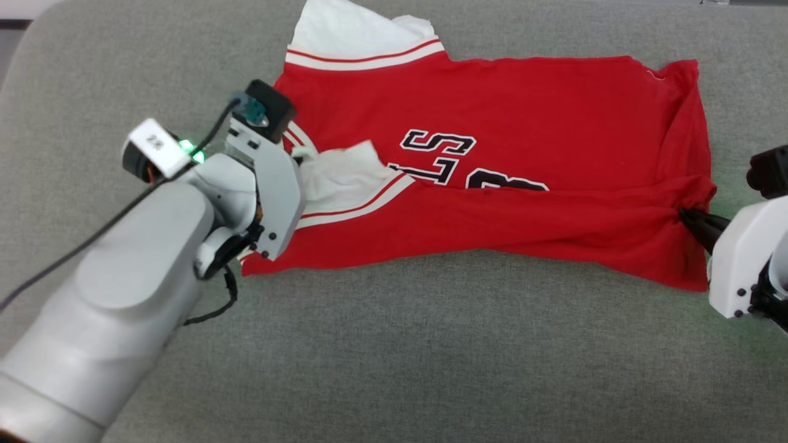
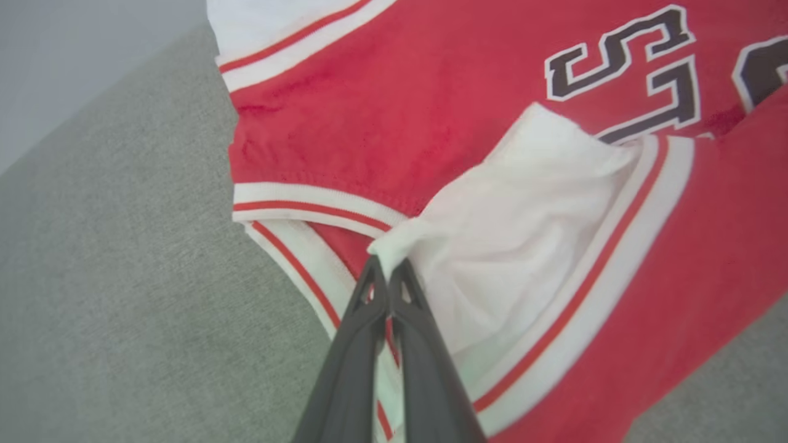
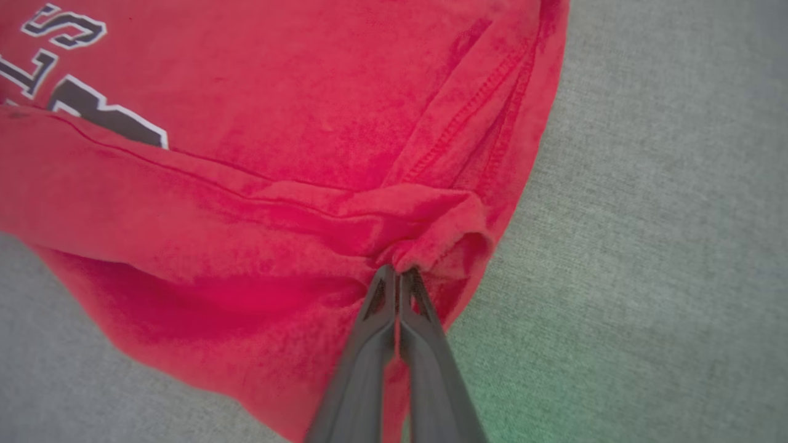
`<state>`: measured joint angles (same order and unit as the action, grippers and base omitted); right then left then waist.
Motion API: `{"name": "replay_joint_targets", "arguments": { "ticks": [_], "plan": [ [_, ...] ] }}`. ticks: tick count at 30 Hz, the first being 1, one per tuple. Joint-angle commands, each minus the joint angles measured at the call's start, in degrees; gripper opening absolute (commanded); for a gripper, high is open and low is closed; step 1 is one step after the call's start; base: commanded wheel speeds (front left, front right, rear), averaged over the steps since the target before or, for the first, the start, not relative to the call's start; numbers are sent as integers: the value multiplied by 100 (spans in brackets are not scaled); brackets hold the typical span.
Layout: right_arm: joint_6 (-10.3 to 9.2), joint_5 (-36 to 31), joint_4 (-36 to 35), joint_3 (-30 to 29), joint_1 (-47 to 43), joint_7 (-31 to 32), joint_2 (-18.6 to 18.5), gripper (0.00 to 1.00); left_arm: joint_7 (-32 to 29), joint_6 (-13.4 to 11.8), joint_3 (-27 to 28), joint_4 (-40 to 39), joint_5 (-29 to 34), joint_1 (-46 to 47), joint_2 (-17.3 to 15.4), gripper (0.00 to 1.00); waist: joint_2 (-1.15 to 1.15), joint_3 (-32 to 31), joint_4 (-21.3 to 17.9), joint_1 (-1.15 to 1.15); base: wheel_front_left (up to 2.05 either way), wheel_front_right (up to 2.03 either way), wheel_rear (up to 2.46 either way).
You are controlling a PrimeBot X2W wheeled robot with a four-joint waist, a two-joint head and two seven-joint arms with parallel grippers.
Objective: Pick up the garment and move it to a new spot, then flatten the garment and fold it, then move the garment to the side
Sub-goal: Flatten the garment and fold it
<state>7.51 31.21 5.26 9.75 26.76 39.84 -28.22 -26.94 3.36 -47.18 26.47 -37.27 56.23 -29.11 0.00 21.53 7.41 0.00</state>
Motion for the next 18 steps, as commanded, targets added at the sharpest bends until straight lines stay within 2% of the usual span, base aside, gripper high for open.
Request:
{"name": "replay_joint_targets", "arguments": {
  "ticks": [1, 6, 8, 9, 11, 13, 14, 15, 16, 18],
  "plan": [
    [-5, 41, 52, 85, 107, -10, 22, 0, 33, 82, -38, 212, -32, 109, 99, 0, 0, 10, 16, 0, 0, 0, 0],
    [-5, 239, 186, 310, 244, 110, 3, 0, 53, 263, -83, 775, -217, 273, 314, 0, 0, -72, 29, 0, 0, 0, 0],
    [-4, 272, 221, 342, 309, 138, -11, 0, -15, 289, -77, 912, -310, 330, 361, 31, 0, -143, 39, 0, 0, 0, 0],
    [-5, 304, 221, 379, 332, 138, -16, 0, -41, 306, -47, 967, -382, 352, 385, 39, 0, -187, 42, 0, 0, 0, 0],
    [-5, 364, 252, 414, 334, 139, -27, 26, -122, 325, -26, 1023, -492, 386, 415, 51, 0, -282, 58, 0, 0, 0, 0],
    [-5, 370, 288, 471, 333, 158, -67, 33, -147, 330, 31, 1067, -582, 411, 413, 96, 0, -396, 80, 0, 0, 0, 0],
    [-5, 348, 300, 491, 331, 158, -92, 43, -161, 328, 51, 1085, -619, 418, 402, 100, 0, -459, 92, 0, 0, 0, 0],
    [-5, 318, 302, 528, 323, 143, -113, 76, -163, 322, 69, 1090, -642, 422, 386, 100, 0, -526, 104, 0, 0, 0, 0],
    [-5, 312, 312, 543, 309, 101, -116, 100, -176, 322, 83, 1095, -683, 408, 370, 100, 0, -592, 112, 0, 0, 0, 0],
    [-5, 317, 389, 557, 245, 63, -114, 100, -154, 309, 88, 1084, -685, 345, 320, 100, 0, -752, 134, 0, 0, 0, 0]
  ]
}}
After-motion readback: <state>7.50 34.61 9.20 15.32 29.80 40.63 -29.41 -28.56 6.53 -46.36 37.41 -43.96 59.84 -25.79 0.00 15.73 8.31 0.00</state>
